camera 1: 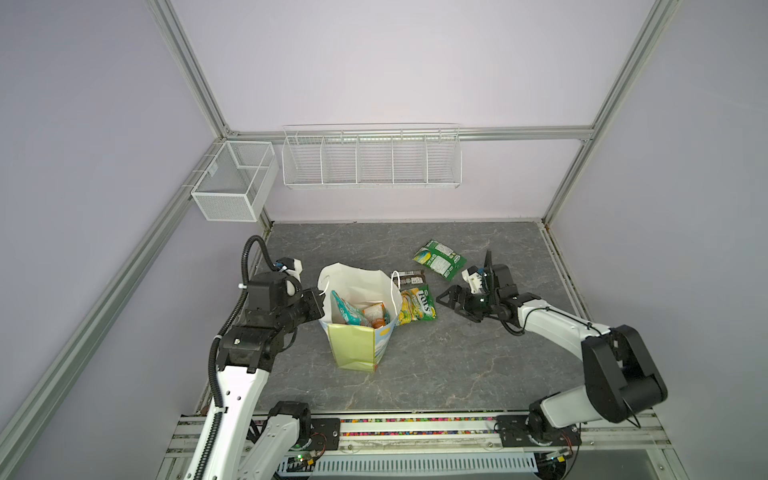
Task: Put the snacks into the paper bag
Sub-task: 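Lower the right gripper onto the green Fox's Spring Tea packet and close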
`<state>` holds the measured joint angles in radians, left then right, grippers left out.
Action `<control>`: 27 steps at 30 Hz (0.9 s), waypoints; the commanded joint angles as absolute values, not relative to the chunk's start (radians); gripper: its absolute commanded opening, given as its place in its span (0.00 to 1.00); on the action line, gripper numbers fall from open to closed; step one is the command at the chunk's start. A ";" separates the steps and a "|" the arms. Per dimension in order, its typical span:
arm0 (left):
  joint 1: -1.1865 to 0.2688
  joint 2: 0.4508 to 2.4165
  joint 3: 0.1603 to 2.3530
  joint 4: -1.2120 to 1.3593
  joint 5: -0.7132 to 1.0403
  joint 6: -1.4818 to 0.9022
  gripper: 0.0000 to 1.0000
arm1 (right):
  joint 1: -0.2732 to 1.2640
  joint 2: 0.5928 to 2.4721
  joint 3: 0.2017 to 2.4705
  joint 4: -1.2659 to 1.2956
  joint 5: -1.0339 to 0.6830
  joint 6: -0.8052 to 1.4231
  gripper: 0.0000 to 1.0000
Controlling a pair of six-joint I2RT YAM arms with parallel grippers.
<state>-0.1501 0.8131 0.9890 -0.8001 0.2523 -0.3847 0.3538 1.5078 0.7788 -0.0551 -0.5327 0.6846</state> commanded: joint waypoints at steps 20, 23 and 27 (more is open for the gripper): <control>-0.141 0.808 0.968 -0.748 0.265 -0.396 0.00 | 0.386 1.796 0.768 0.197 -0.646 0.745 0.76; -0.141 0.806 0.969 -0.752 0.264 -0.394 0.00 | 0.399 1.808 0.773 0.204 -0.643 0.750 0.75; -0.141 0.807 0.971 -0.752 0.264 -0.394 0.00 | 0.412 1.820 0.777 0.212 -0.640 0.757 0.71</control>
